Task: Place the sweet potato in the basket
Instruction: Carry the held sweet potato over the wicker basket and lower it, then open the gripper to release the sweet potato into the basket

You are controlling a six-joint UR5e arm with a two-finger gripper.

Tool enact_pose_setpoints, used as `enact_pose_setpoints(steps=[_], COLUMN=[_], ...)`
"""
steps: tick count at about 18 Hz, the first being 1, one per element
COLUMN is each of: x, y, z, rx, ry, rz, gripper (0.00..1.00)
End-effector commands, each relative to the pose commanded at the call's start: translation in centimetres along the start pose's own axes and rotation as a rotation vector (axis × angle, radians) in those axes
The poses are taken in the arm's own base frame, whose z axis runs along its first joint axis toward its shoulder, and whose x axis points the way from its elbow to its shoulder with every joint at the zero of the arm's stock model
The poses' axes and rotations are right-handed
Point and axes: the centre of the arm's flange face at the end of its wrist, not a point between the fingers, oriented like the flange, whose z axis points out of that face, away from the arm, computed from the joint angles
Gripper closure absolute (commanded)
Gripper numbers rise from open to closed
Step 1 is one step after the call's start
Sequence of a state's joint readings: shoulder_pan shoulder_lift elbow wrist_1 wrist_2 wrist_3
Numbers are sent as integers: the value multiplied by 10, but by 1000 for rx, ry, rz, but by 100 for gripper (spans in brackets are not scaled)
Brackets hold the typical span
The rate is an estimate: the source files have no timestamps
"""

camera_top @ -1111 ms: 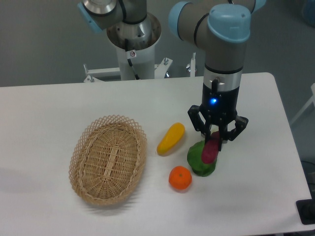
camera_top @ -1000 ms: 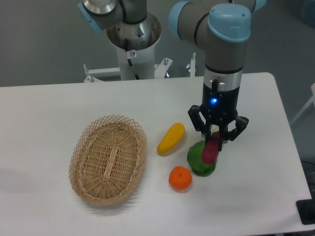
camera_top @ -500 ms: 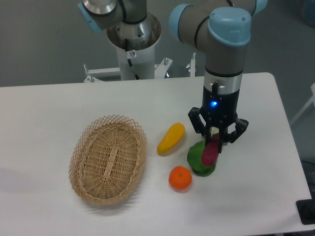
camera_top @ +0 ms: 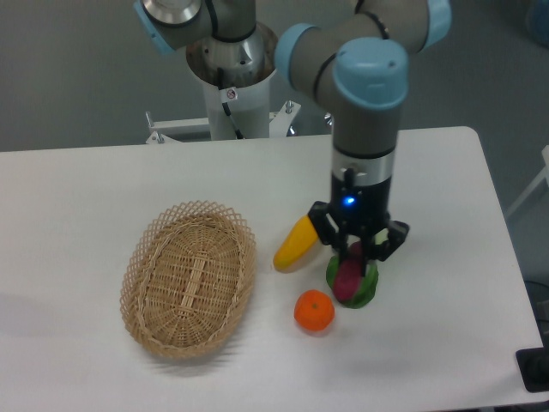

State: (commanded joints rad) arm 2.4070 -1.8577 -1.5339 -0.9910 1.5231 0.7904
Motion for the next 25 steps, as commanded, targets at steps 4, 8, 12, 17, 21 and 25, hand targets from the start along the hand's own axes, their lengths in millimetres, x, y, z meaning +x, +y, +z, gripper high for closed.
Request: enact_pose_setpoints(steps=[4,8,12,17,21,25], x=[74,139,196,245,262,267], y=[-9,-8,-8,-10,-11,-10], z=[17,38,66,112,133,144], rx=[-61,-118,-147,-200,-232,-248], ry=[14,26,38,51,30,38], rz=[-11,36,46,29,54,63], gripper=[70,70,70,70,69,67])
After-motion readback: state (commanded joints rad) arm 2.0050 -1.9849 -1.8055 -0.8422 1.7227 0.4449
